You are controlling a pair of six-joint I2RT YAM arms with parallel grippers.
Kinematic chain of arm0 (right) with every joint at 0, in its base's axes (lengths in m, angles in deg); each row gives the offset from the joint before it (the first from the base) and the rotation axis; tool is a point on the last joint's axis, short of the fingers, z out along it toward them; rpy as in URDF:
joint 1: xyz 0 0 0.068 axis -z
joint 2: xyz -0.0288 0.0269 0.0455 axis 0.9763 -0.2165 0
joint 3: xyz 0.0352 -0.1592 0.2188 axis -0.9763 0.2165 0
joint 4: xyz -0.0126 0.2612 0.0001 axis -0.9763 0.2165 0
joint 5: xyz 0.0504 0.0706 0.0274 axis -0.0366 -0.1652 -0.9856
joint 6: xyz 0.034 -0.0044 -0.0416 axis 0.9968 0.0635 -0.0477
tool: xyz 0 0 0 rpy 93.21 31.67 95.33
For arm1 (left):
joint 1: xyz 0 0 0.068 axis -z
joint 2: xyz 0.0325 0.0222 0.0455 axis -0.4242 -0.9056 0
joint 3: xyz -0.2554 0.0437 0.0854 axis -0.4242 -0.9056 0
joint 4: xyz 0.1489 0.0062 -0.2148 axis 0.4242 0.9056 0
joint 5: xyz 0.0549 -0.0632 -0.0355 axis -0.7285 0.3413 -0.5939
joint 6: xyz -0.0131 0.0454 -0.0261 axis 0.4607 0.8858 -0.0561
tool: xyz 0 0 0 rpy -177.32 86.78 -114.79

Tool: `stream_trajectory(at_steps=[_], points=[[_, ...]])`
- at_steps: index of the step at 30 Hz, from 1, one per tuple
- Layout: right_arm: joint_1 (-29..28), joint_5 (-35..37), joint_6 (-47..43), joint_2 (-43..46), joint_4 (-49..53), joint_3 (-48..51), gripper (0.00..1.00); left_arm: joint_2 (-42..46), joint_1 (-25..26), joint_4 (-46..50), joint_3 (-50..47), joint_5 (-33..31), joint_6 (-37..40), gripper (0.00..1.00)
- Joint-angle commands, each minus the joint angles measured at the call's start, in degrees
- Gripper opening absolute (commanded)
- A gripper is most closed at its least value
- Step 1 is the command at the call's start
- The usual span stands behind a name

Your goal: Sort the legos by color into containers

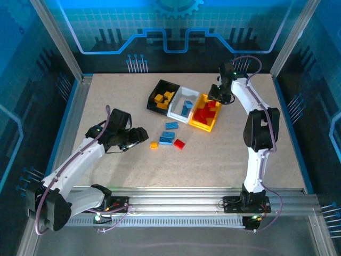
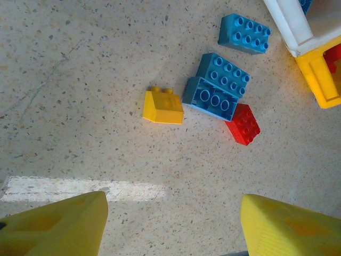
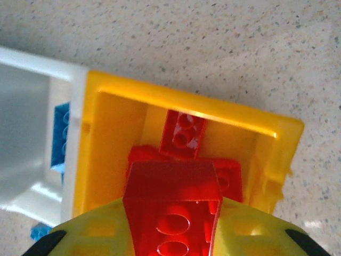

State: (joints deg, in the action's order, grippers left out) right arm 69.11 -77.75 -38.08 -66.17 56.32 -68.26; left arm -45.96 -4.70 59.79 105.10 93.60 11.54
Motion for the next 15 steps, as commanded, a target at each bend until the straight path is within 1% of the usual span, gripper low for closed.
stream_trajectory(at_steps=[1,8,15], points=[[-0.38,-1.36,2.2,-2.93,-0.68,-3.87,0.32,0.16,0.38,0.29,-0.52,0.55,-0.54,0.68],[-0.5,-2.71,4.58,-7.64,-1.11,-7.11,0.34,-1.64,0.47,0.91,0.88,0.84,0.61,0.69],[-1.22,-3.08,5.07,-8.83,-0.15,-8.92,0.42,-1.98,0.4,1.26,0.99,0.62,1.65,0.7]])
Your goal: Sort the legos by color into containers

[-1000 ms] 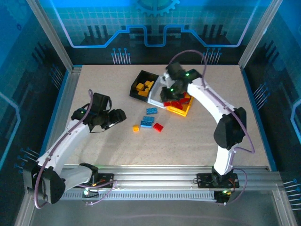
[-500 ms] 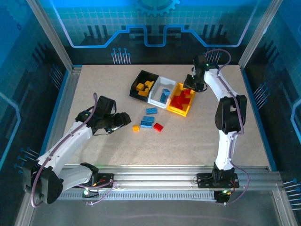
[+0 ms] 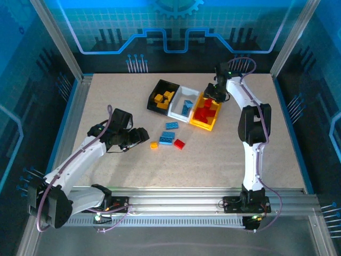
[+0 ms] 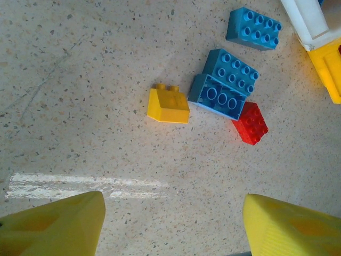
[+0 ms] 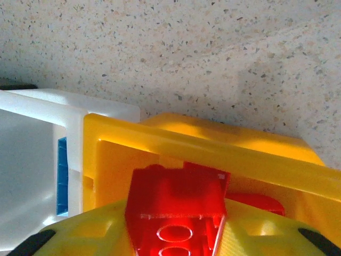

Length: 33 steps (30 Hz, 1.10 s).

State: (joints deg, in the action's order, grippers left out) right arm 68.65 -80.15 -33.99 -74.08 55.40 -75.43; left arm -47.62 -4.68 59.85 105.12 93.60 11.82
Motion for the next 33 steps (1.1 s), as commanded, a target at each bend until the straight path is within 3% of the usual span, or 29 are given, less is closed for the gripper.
stream_trajectory(at_steps=[1,9,25,30,33], points=[[-0.85,-0.66,0.97,-0.76,0.87,-1.71,0.43,-0.28,0.38,1.13,0.84,0.67,1.48,0.7],[-1.84,-0.41,0.24,4.44,1.07,2.22,0.47,-0.68,0.4,-0.74,0.07,0.83,1.31,0.71],[-8.37,-3.21,-10.11,27.11,3.7,21.62,0.62,-4.91,0.32,-8.21,-0.01,2.34,-0.8,0.74],[-10.98,-5.56,-13.73,33.22,4.34,29.06,0.65,-7.6,0.22,-8.17,3.3,2.6,0.41,0.78],[-14.39,-4.3,-16.75,34.4,6.17,31.31,0.66,-8.16,0.23,-8.01,4.06,2.45,0.51,0.86]])
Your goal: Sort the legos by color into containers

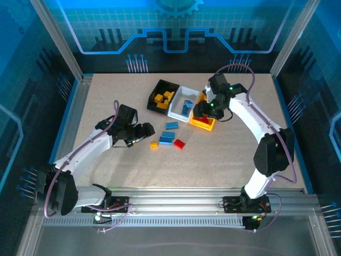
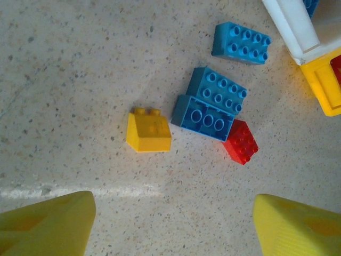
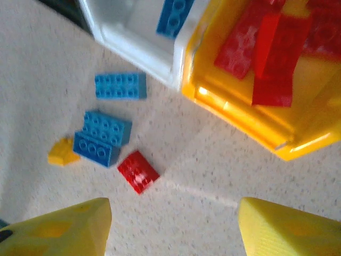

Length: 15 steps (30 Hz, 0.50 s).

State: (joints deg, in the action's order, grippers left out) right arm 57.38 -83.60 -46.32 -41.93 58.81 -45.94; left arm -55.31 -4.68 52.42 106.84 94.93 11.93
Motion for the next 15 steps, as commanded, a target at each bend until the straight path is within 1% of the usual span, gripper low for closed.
stream_trajectory(at_steps=[1,3,9,15], points=[[-4.57,-0.07,-5.21,2.39,3.18,2.38,0.67,-0.43,0.23,-0.62,2.27,1.01,0.32,0.9],[-8.05,2.07,-6.68,2.22,3.97,3.55,0.67,-0.01,0.23,-0.54,2.1,0.75,0.06,0.99],[-17.86,7.17,-8.39,-1.56,3.32,5.84,0.68,2.77,0.21,0.58,0.22,-0.05,-0.38,0.99],[-24.64,10.84,-10.35,-8.15,2.86,3.78,0.69,7.21,0.05,2.33,-3.09,-0.92,-1.02,0.99]])
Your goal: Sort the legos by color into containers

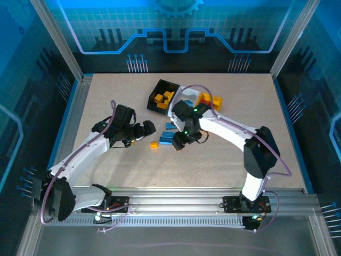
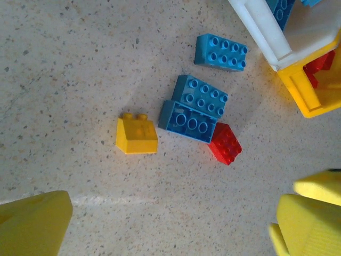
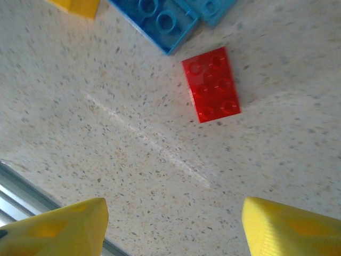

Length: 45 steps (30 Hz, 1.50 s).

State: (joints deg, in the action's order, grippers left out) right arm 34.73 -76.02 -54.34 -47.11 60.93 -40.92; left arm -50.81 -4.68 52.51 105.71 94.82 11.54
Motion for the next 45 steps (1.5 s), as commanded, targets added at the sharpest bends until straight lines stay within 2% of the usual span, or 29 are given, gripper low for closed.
stream_trajectory(at_steps=[1,6,20,36,45], points=[[-2.65,3.59,-2.58,-3.88,0.67,-1.51,0.69,3.41,0.0,2.58,-2.45,-0.9,-0.69,0.99],[-4.58,6.18,-3.24,-8.14,0.67,-3.37,0.69,7.73,-0.36,4.63,-4.95,-1.59,-1.05,0.99],[-4.59,10.5,-3.64,-15.19,0.55,-8.44,0.68,15.49,-2.41,8.38,-9.63,-1.42,-1.66,0.99],[-1.29,13.28,-3.89,-19.97,0.82,-10.91,0.67,16.18,-3.73,8.96,-9.8,-1.02,-1.14,0.99],[0.15,14.08,-5.43,-19.38,0.2,-10.73,0.67,14.81,-3.9,7.8,-9.63,-0.73,-1.69,0.99]])
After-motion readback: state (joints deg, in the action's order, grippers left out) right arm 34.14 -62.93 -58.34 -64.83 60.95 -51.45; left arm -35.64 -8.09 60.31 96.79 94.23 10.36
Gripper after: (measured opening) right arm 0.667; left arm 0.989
